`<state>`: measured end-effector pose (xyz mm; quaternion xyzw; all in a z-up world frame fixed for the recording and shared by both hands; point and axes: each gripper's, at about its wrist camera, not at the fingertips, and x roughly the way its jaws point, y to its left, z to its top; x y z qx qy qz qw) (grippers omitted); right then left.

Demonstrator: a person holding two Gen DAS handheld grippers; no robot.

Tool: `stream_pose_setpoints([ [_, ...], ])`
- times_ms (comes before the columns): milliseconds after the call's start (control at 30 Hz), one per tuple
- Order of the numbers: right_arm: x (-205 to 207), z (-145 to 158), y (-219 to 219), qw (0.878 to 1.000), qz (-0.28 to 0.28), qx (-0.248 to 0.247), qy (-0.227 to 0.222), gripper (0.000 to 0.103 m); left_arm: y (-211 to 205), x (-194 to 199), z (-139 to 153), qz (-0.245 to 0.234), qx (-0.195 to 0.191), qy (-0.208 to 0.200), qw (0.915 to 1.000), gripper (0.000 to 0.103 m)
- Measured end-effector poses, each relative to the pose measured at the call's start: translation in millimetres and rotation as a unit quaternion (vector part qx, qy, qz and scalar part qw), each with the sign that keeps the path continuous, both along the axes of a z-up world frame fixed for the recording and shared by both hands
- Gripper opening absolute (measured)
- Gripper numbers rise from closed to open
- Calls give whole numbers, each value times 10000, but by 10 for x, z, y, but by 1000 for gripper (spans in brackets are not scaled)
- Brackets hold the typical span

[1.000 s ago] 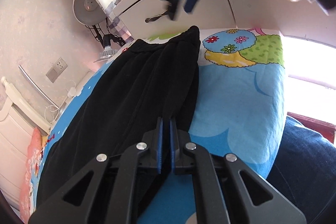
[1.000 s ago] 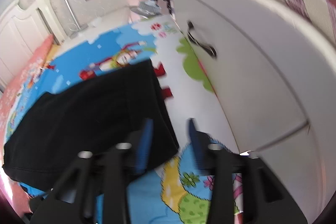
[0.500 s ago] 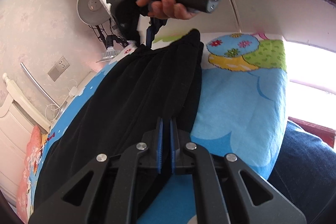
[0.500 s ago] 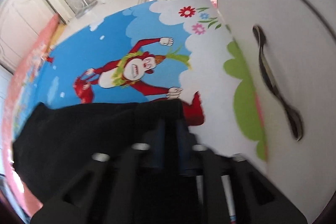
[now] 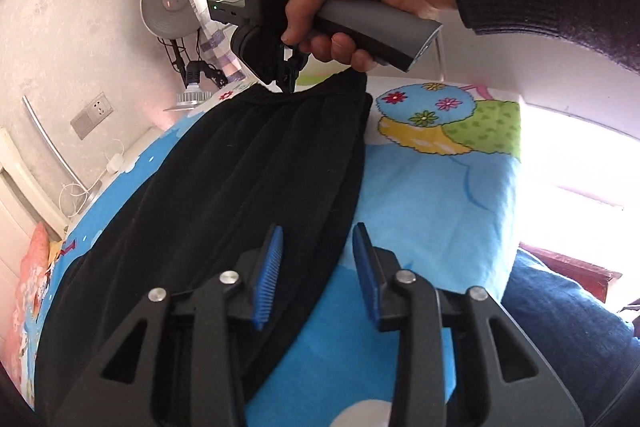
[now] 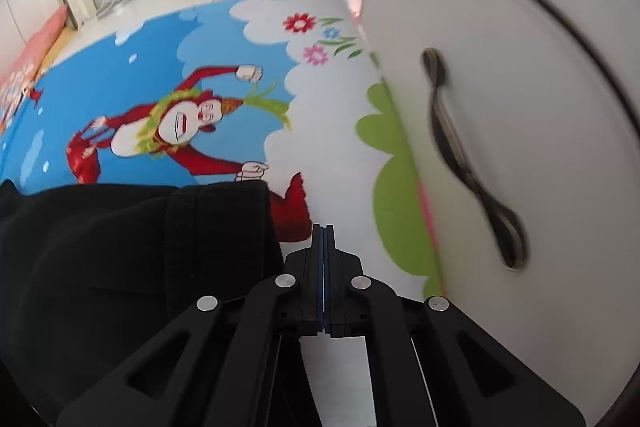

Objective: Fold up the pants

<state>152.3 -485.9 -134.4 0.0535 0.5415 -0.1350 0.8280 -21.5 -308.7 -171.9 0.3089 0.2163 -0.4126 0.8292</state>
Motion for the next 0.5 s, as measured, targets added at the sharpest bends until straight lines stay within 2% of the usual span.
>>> stream_pose_setpoints([
  [67, -96, 222, 36, 9993, 16, -171, -336, 3, 93, -39, 82, -46, -285, 110, 9995, 50],
  [133, -215, 520, 155, 9962, 82, -461, -731, 14, 227, 5, 221, 53, -777, 478, 9958, 52],
  [167, -245, 593, 216, 9952, 160, -486, -837, 18, 327, 83, 312, 233, -1119, 774, 9904, 52],
  [200, -274, 665, 317, 9940, 323, -465, -936, 33, 409, 169, 369, 413, -1351, 982, 9851, 52],
  [233, -312, 724, 488, 9920, 598, -373, -1045, 59, 481, 254, 421, 603, -1530, 1144, 9797, 50],
  [267, -317, 747, 588, 9903, 748, -296, -1129, 71, 569, 332, 464, 847, -1690, 1223, 9743, 44],
  [300, -329, 759, 720, 9872, 953, -187, -1262, 76, 645, 396, 492, 1070, -1778, 1250, 9702, 39],
  [367, -306, 670, 1028, 9811, 1395, -157, -1332, 76, 777, 499, 512, 1315, -1870, 1416, 9632, 39],
  [400, -245, 550, 1169, 9810, 1481, -360, -1200, 76, 825, 552, 507, 1412, -1894, 1515, 9598, 39],
  [500, -62, 240, 1295, 9867, 1316, -623, -722, 75, 1018, 647, 453, 1809, -1892, 1710, 9499, 39],
])
